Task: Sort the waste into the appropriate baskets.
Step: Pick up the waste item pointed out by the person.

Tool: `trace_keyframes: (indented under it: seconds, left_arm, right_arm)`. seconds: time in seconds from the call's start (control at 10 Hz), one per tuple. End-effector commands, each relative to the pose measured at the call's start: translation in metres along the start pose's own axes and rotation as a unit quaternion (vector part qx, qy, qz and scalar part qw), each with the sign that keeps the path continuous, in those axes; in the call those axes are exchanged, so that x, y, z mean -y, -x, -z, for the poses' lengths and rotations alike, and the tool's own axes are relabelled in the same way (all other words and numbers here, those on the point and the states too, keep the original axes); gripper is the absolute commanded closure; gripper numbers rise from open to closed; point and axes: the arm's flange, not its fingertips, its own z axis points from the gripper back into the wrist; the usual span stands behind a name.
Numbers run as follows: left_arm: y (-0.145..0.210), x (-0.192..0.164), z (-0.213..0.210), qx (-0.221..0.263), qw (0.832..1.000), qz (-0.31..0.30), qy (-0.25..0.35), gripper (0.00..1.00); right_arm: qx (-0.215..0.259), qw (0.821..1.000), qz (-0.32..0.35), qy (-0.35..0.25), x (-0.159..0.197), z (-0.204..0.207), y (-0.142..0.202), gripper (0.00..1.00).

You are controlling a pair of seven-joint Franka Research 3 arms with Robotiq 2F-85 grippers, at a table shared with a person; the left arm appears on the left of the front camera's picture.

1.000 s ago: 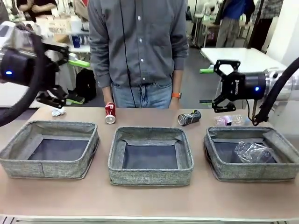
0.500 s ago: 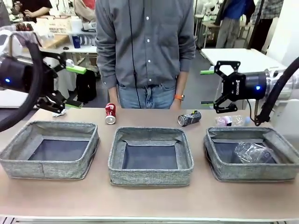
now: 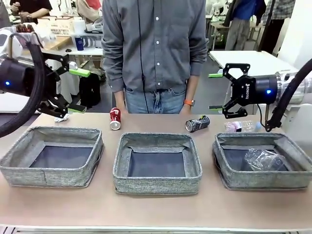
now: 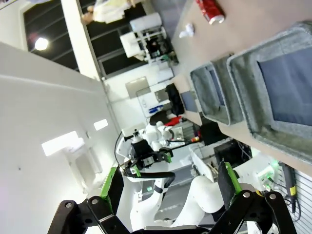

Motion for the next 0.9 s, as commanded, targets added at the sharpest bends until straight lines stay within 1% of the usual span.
trace_keyframes:
  seconds: [0.0, 0.8]
  left_arm:
    - [0.0014, 0.0037, 0.0005, 0.0, 1.0, -0.006, 0.007, 0.0]
    - [0.0014, 0.0037, 0.0005, 0.0, 1.0, -0.006, 0.007, 0.0]
  right_arm:
    - [-0.002, 1.0, -0.01, -0.012, 0.0016, 0.0021, 0.0013, 0.0]
    - [-0.002, 1.0, -0.01, -0.012, 0.0016, 0.0021, 0.0013, 0.0]
